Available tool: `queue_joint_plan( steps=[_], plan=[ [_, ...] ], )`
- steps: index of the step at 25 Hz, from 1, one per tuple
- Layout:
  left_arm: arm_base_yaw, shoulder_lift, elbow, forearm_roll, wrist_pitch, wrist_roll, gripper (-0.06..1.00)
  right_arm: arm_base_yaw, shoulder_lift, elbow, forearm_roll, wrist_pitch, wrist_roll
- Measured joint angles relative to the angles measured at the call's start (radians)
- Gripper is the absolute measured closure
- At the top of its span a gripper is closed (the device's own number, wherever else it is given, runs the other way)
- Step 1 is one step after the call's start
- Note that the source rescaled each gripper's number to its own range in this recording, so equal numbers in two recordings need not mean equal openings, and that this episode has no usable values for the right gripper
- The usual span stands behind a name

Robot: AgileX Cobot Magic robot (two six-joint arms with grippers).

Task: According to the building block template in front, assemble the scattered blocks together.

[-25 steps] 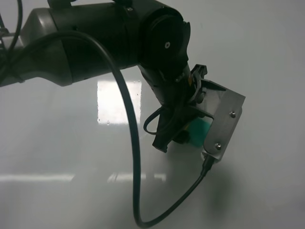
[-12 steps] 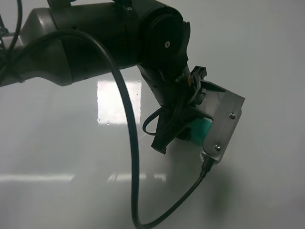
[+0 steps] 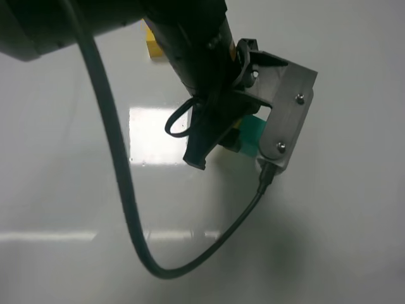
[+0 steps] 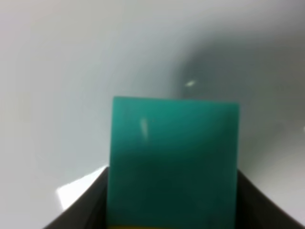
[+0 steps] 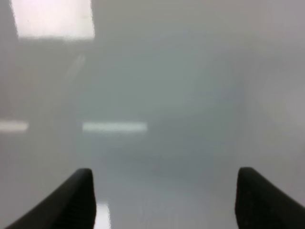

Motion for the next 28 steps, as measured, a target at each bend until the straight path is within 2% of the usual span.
queue_joint_plan(
  steps=[5, 11, 16, 20, 24, 28],
  plan=[
    [0.04, -0.037, -0.026, 0.019, 0.051, -0.053, 0.93, 0.0, 0.0, 0.0, 0.0, 0.0, 0.0],
    [0.192, -0.074, -0.028, 0.036, 0.057, -0.222, 0.93, 0.0, 0.0, 0.0, 0.0, 0.0, 0.0],
    [0.289, -0.109, -0.017, -0.007, 0.06, -0.27, 0.93, 0.0, 0.0, 0.0, 0.0, 0.0, 0.0],
    [0.313, -0.111, 0.015, -0.048, 0.062, -0.273, 0.93, 0.0, 0.0, 0.0, 0.0, 0.0, 0.0],
    [0.323, -0.111, 0.04, -0.068, 0.062, -0.205, 0.93, 0.0, 0.0, 0.0, 0.0, 0.0, 0.0],
    [0.338, -0.11, 0.041, -0.08, 0.061, -0.183, 0.93, 0.0, 0.0, 0.0, 0.0, 0.0, 0.0]
  ],
)
